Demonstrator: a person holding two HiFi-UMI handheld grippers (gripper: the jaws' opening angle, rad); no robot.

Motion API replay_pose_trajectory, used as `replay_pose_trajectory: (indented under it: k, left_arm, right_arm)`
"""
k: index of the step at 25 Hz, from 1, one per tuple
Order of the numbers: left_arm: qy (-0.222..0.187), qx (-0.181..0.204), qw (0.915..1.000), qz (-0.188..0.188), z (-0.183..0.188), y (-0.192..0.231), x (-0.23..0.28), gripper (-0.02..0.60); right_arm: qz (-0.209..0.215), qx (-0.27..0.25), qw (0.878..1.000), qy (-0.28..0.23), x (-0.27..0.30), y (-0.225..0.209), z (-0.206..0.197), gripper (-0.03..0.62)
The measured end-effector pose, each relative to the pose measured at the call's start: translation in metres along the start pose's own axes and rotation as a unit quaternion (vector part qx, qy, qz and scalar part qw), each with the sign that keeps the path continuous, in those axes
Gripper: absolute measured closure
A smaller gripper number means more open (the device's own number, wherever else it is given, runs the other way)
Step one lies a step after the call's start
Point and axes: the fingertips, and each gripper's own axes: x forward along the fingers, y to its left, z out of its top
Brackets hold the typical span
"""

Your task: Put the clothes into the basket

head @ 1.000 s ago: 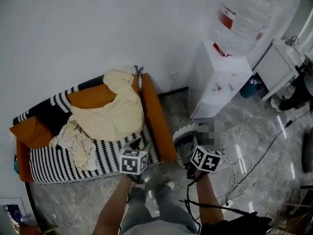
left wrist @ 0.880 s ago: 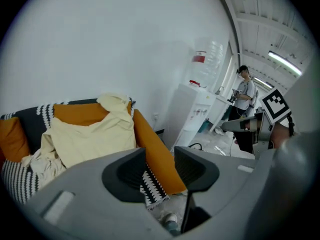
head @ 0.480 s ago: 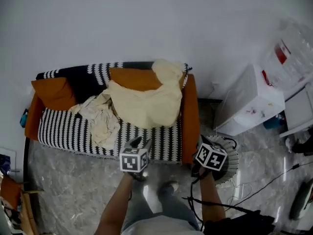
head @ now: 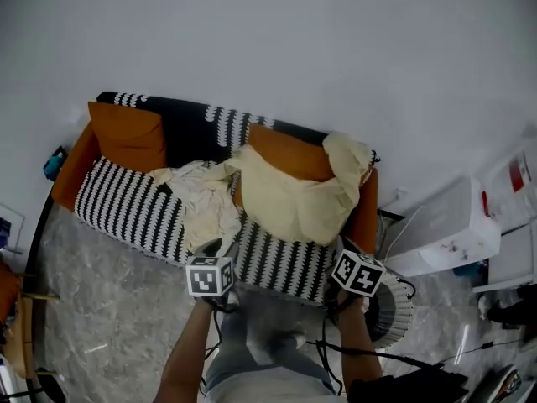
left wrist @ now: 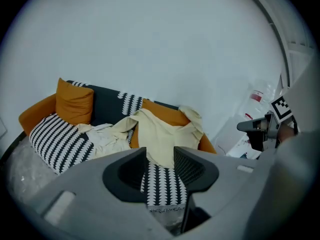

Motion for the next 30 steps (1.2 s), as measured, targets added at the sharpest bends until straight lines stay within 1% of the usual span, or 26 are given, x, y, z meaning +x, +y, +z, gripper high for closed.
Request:
replay_pose_trajectory:
  k: [6,10,15,19,23,27,30]
  left_arm:
    - [0.006,-0.045,0.9986,0.029,-0.001,0.096,-0.001,0.400]
    - [0.014,-0.079,0.9954,0.053,-0.011,0.157,-0.001,0.400]
    - [0.024,-0.109,0.9913,0.070,-0.019,0.217,0.004,0.400]
    - [0.022,-0.125,0.9895,0.070,-0.035,0.255,0.023,0.400]
    - [0.037,-0.147,0.9858,0.073,-0.046,0.282,0.038,0.400]
    - [0.050,-0.166,0.9824,0.068,-0.070,0.304,0.064,0.400]
    - [0.064,-0.168,0.9817,0.062,-0.087,0.318,0.090,0.399]
  right_arm:
    - [0.024,-0.040,0.998,0.035,0.063,0.089,-0.001,0.591]
    - [0.052,-0.067,0.995,0.059,0.107,0.152,-0.007,0.591]
    - [0.072,-0.098,0.989,0.086,0.152,0.211,-0.018,0.591]
    - [0.076,-0.117,0.984,0.109,0.180,0.236,-0.035,0.591]
    - [0.074,-0.142,0.978,0.134,0.200,0.249,-0.054,0.591]
    - [0.065,-0.159,0.973,0.152,0.217,0.252,-0.073,0.591]
    - [0.058,-0.158,0.972,0.163,0.239,0.250,-0.087,0.591]
